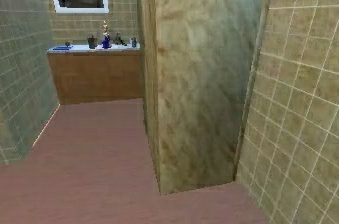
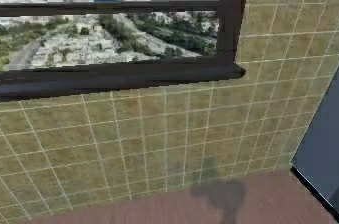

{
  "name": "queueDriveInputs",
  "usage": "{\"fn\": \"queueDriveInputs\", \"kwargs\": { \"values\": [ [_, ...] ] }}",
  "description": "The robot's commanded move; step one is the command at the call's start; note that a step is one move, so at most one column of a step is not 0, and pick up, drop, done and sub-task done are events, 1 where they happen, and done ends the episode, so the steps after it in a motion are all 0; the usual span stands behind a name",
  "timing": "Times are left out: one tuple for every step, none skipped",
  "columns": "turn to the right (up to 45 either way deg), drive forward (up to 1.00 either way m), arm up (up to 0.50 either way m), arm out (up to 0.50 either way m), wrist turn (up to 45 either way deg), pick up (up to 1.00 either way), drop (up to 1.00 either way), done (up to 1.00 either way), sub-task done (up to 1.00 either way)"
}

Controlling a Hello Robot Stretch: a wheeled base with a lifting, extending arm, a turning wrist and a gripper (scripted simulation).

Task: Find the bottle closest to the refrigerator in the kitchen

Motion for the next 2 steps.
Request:
{"fn": "queueDriveInputs", "kwargs": {
  "values": [
    [0.0,0.70,0.00,0.00,0.0,0.00,0.00,0.00,0.00],
    [-45.0,0.00,0.00,0.00,0.0,0.00,0.00,0.00,0.00]
  ]
}}
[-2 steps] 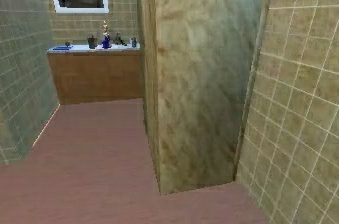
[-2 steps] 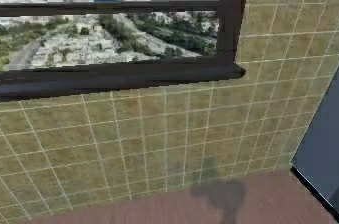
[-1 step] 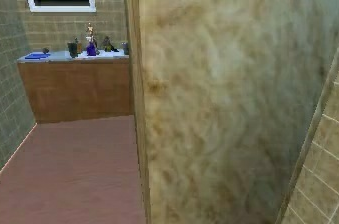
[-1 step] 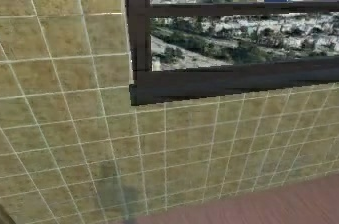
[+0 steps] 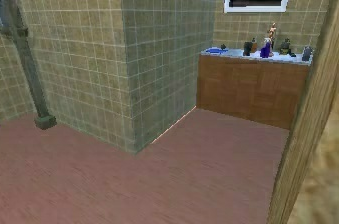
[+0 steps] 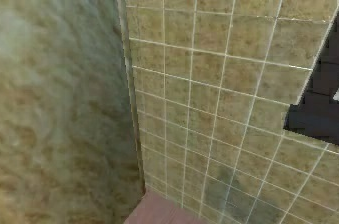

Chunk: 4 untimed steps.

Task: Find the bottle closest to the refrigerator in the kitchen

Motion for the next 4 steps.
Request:
{"fn": "queueDriveInputs", "kwargs": {
  "values": [
    [-9.0,0.00,0.00,0.00,0.0,0.00,0.00,0.00,0.00],
    [0.0,0.40,0.00,0.00,0.0,0.00,0.00,0.00,0.00],
    [36.0,0.00,0.00,0.00,0.0,0.00,0.00,0.00,0.00],
    [0.0,1.00,0.00,0.00,0.0,0.00,0.00,0.00,0.00]
  ]
}}
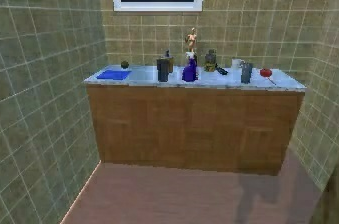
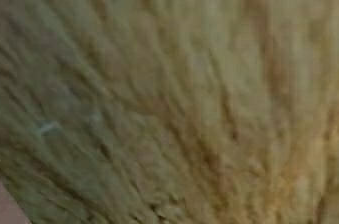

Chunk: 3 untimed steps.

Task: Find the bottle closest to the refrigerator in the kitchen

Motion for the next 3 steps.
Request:
{"fn": "queueDriveInputs", "kwargs": {
  "values": [
    [0.0,1.00,0.00,0.00,0.0,0.00,0.00,0.00,0.00],
    [21.0,0.00,0.00,0.00,0.0,0.00,0.00,0.00,0.00],
    [0.0,0.15,0.00,0.00,0.0,0.00,0.00,0.00,0.00]
  ]
}}
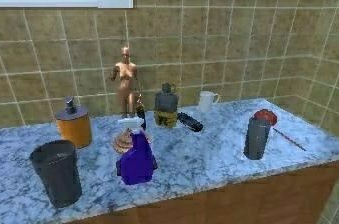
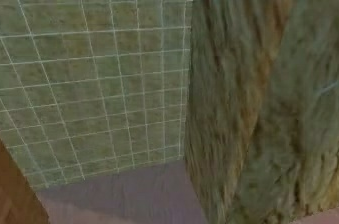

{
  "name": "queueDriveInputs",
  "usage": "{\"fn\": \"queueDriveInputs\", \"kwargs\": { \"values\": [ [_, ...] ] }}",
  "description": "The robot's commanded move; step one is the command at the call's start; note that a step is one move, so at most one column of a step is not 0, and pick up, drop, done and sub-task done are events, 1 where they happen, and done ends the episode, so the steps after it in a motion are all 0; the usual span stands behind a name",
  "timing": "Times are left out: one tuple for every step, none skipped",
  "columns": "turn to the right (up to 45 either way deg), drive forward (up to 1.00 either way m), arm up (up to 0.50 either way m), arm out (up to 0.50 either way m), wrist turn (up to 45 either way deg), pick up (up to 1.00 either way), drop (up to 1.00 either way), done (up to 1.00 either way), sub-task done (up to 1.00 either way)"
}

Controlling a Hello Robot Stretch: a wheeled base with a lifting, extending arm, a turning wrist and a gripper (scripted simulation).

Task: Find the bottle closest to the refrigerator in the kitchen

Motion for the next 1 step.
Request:
{"fn": "queueDriveInputs", "kwargs": {
  "values": [
    [45.0,0.00,0.00,0.00,0.0,0.00,0.00,0.00,0.00]
  ]
}}
